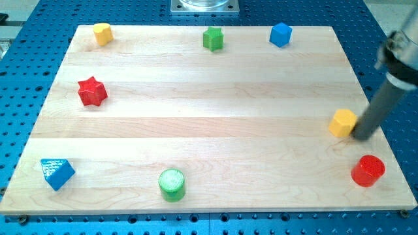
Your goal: Push the hexagon towards the red circle
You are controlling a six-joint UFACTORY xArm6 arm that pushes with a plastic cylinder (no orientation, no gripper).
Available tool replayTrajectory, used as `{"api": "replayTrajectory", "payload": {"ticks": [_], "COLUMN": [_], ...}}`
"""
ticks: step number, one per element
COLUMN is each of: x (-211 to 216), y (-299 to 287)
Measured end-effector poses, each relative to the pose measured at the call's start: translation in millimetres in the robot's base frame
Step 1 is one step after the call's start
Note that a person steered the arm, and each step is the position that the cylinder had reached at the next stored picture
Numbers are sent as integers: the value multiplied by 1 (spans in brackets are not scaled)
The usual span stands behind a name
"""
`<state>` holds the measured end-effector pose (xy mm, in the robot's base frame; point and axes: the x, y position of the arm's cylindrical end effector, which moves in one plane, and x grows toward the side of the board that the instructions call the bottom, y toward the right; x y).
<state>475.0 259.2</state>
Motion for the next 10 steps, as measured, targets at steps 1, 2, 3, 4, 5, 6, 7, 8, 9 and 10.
{"api": "replayTrajectory", "payload": {"ticks": [1, 2, 3, 4, 5, 6, 7, 8, 9, 10], "x": [-79, -144, -203, -166, -68, -12, -8, -8, -22, -109], "y": [-1, 2, -11, -8, -56, -61, -45, -36, -36, -37]}}
